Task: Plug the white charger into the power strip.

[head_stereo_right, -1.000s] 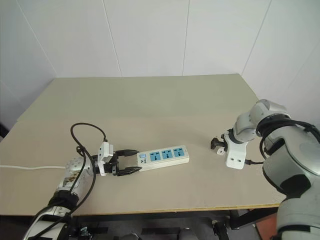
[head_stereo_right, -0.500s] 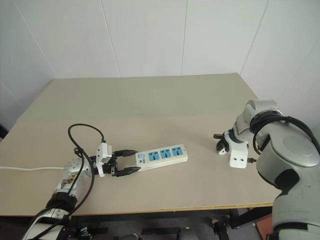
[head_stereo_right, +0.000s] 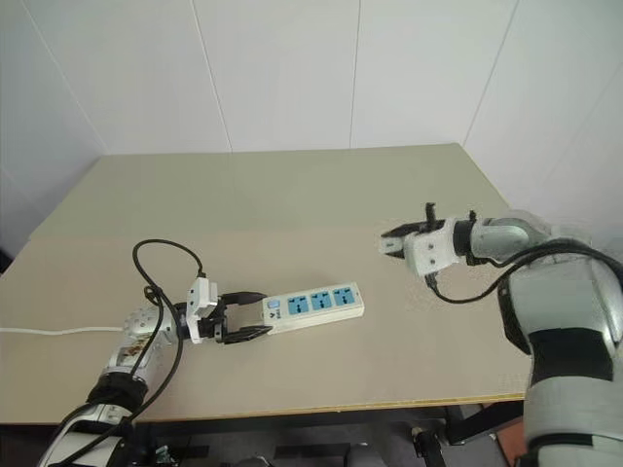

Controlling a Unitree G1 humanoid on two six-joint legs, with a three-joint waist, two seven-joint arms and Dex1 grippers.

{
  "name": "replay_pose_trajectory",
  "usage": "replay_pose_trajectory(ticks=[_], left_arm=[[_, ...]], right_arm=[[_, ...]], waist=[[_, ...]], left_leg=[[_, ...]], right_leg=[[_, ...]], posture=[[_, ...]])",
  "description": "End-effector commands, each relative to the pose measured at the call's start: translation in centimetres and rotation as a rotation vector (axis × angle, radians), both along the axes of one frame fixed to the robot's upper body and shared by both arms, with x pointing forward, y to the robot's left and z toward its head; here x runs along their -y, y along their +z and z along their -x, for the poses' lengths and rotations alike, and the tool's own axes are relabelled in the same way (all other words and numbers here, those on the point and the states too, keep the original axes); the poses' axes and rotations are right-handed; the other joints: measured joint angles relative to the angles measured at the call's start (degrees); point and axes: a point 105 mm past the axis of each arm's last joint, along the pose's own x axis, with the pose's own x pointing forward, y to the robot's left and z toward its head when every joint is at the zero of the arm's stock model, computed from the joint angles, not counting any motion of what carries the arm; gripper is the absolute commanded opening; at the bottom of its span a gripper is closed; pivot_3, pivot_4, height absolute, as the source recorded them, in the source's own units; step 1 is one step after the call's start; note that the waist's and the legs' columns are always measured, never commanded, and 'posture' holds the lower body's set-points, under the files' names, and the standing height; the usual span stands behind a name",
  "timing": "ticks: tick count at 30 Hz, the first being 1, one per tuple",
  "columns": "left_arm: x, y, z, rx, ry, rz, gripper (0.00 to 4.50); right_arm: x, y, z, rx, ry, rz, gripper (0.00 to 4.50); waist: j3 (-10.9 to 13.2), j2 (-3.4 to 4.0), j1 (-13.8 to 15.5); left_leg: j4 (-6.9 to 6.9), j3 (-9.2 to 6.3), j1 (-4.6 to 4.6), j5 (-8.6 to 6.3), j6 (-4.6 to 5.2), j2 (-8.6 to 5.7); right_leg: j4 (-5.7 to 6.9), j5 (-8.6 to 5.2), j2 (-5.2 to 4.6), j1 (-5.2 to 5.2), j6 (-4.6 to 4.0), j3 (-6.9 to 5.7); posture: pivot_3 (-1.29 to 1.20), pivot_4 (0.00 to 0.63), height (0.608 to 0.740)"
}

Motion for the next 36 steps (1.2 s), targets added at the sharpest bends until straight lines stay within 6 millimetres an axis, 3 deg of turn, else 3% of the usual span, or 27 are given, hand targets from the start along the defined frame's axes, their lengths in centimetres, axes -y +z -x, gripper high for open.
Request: replay_pose_trajectory(ticks=[1,4,7,14,21,29,36], left_arm=[[0.1,-0.4,0.0,-0.024,-0.026,-0.037,3.18],[-0.1,-0.2,-0.2,-0.014,-0.035,-0.049,3.18],[-0.5,0.0,-0.2,-0.006,-0.047,-0.062,3.18],[-1.2,-0.3,0.1,-0.028,-0.064,-0.07,3.18],[-1.3,-0.2,-0.1,-0.026,-0.086,-0.073,3.18],[-1.3,0.0,-0.5,-0.015,-0.099,-0.089,3.18],[-1.1,-0.2,-0.4,-0.012,-0.106,-0.086,3.18]], right_arm=[[1.6,5.1,0.4,-0.088,-0.014,-0.351,1.11],[4.0,7.4,1.5,-0.152,0.036,-0.502,1.11],[4.3,8.3,3.1,-0.168,0.15,-0.555,1.11],[-1.3,5.8,2.8,-0.141,0.377,-0.631,1.11],[-7.6,2.6,2.5,-0.269,0.516,-0.655,1.11],[-10.5,-1.4,3.0,-0.598,0.56,-0.561,1.11],[-12.4,-4.3,3.6,-0.726,0.56,-0.566,1.11]], waist=[[0.1,0.03,-0.1],[0.2,0.02,0.0],[0.3,0.09,-0.1],[0.5,0.09,-2.3],[0.5,0.03,-2.4],[0.6,-0.06,-2.6],[0.6,-0.06,-2.7]], left_leg=[[-0.1,-0.02,0.15,0.0,0.0,0.01],[-0.12,-0.04,0.15,0.0,-0.01,-0.01],[-0.13,-0.02,0.12,-0.02,-0.04,0.0],[-0.18,0.03,0.18,0.05,-0.17,0.02],[-0.26,-0.02,0.05,0.14,-0.36,-0.01],[-0.26,-0.04,0.07,0.16,-0.39,-0.02],[-0.26,-0.06,0.07,0.16,-0.4,-0.02]], right_leg=[[-0.16,0.01,0.01,0.23,0.01,-0.04],[-0.32,0.03,-0.03,0.33,0.11,-0.06],[-0.41,0.01,-0.03,0.32,0.14,-0.08],[-0.33,-0.08,0.01,0.28,0.29,-0.02],[-0.31,-0.01,-0.04,0.16,0.19,-0.05],[-0.23,0.0,-0.06,0.15,0.2,-0.04],[-0.21,0.0,-0.05,0.16,0.2,-0.05]], posture=[[0.0,0.15,0.74],[0.0,0.15,0.74],[0.0,0.15,0.74],[0.0,0.15,0.74],[0.0,0.15,0.74],[0.0,0.15,0.74],[0.0,0.15,0.74]])
